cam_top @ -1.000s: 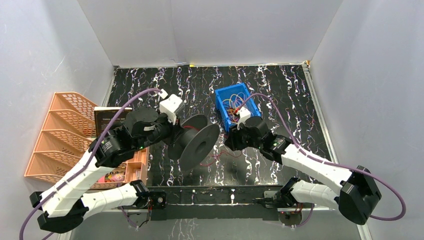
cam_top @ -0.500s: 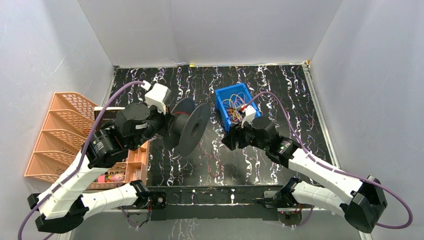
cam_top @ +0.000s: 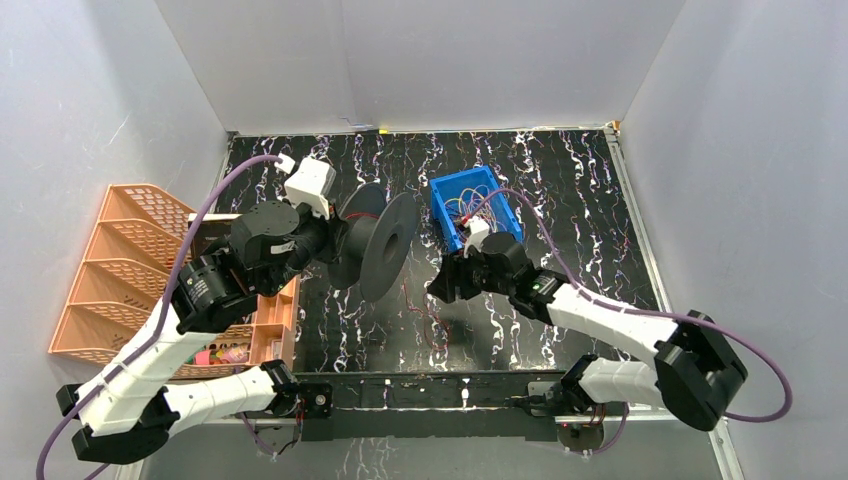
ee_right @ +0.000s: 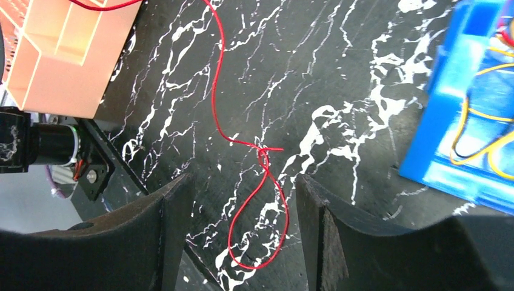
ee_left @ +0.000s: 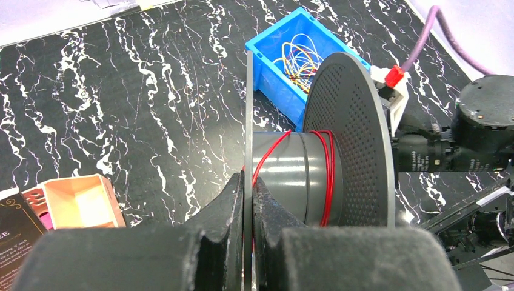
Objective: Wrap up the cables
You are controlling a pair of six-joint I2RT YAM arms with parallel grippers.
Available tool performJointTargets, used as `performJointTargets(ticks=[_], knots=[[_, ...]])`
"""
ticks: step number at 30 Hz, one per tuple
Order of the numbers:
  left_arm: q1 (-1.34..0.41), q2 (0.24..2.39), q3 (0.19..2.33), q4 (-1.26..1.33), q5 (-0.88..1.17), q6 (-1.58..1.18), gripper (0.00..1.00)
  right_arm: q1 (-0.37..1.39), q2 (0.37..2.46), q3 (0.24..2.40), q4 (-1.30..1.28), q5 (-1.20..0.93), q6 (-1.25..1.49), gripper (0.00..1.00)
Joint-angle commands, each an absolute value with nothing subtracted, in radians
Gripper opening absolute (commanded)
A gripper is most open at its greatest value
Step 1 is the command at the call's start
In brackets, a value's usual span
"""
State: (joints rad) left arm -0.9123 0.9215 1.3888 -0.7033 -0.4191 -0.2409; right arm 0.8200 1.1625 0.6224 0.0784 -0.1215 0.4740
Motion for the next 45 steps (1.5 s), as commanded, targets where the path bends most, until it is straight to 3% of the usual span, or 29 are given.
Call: performJointTargets(ticks=[1,15,25,34,36,39,41,45], knots=[[-0.911,0.915,1.443,-0.621,-0.445,-0.257,0.00,0.825,1.225,0.625,0.256,-0.235,0.499,0.69],[-0.911,0.914,1.445,-0.618,-0.445,-0.259,0.00,0.892,1.509,0.730,0.440,-0.267,0.527,0.63],[-0.911,0.905,1.440,-0.619,-0.450,-0.255,0.00,0.901,1.577,0.748,0.480,-0.249,0.543,0.61],[-0.912,0.898,1.437,-0.619,-0.467,-0.254,0.00,0.931,1.654,0.732,0.530,-0.278,0.577,0.49],[-0.911,0.898,1.437,-0.619,-0.474,-0.256,0.00,0.936,1.663,0.729,0.531,-0.278,0.579,0.41],[-0.911,0.897,1.435,-0.620,-0.499,-0.265,0.00,0.941,1.661,0.719,0.525,-0.284,0.582,0.13],[-0.911,0.895,1.433,-0.619,-0.524,-0.277,0.00,0.947,1.640,0.704,0.512,-0.276,0.582,0.00],[-0.911,0.898,1.412,-0.599,-0.584,-0.304,0.00,0.982,1.572,0.671,0.471,-0.222,0.584,0.00]])
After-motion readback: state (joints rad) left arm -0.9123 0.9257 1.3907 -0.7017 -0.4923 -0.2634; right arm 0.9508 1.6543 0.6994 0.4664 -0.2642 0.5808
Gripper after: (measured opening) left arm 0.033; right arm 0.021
